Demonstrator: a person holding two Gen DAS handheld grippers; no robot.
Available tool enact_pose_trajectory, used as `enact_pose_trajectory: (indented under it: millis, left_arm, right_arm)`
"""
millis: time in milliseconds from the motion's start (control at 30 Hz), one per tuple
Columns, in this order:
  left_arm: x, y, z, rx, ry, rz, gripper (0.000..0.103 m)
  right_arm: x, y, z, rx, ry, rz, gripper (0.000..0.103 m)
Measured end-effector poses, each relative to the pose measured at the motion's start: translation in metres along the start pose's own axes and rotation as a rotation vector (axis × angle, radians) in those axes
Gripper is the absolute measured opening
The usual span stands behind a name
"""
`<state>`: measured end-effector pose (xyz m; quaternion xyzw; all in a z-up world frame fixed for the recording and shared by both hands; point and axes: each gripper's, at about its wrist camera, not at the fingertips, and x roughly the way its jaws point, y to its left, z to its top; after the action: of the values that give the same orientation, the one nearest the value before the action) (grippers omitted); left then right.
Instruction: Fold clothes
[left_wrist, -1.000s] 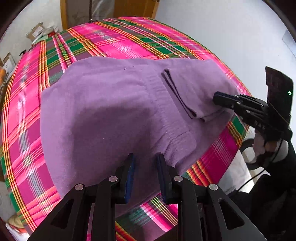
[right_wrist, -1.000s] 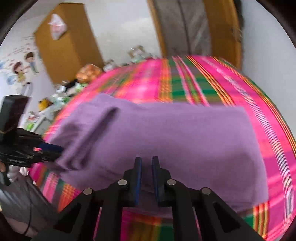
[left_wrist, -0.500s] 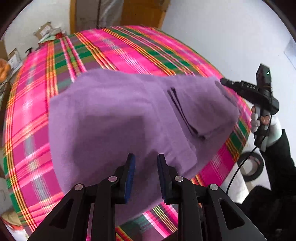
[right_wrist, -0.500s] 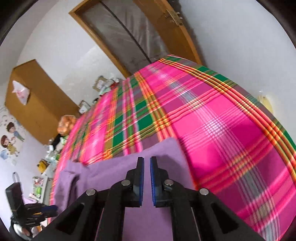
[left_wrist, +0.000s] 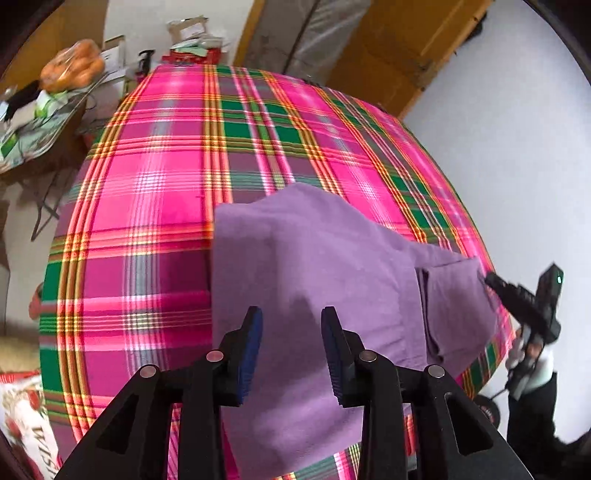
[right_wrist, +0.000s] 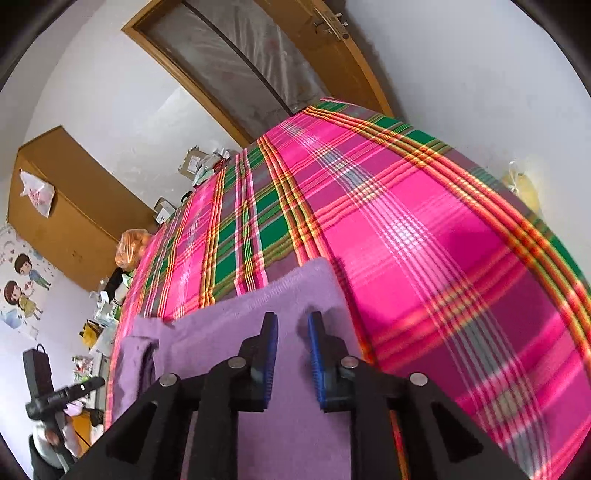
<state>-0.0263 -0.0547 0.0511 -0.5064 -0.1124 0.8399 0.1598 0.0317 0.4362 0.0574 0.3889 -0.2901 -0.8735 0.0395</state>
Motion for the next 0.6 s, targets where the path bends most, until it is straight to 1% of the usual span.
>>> enact_pose_trajectory:
  millis: [33, 133, 200, 233, 267, 433, 600]
  left_arm:
    - [-0.001, 0.002, 0.000, -0.008, -0.002, 0.000, 0.034]
    - [0.000, -0.003, -0.003, 0.010, 0.008, -0.005, 0.034]
    - [0.001, -0.006, -0.005, 0.026, 0.014, -0.011, 0.034]
    - [0.001, -0.008, -0.006, 0.036, 0.014, -0.014, 0.034]
    - [0.001, -0.009, -0.007, 0.042, 0.013, -0.016, 0.034]
    - [0.001, -0.011, -0.011, 0.054, 0.015, -0.019, 0.034]
    - [0.002, -0.014, -0.013, 0.067, 0.019, -0.021, 0.034]
  right_arm:
    - [-0.003, -0.001, -0.001, -0.003, 0.003, -0.001, 0.019]
    - [-0.013, -0.009, -0.007, 0.005, 0.005, -0.009, 0.021]
    - [-0.017, -0.015, -0.009, 0.013, 0.008, -0.011, 0.026]
    - [-0.018, -0.019, -0.010, 0.023, 0.015, -0.003, 0.029]
    - [-0.019, -0.022, -0.012, 0.034, 0.024, 0.006, 0.031]
    - [-0.017, -0.037, -0.020, 0.081, 0.077, 0.054, 0.032]
    - [-0.013, -0.044, -0.016, 0.110, 0.132, 0.124, 0.033]
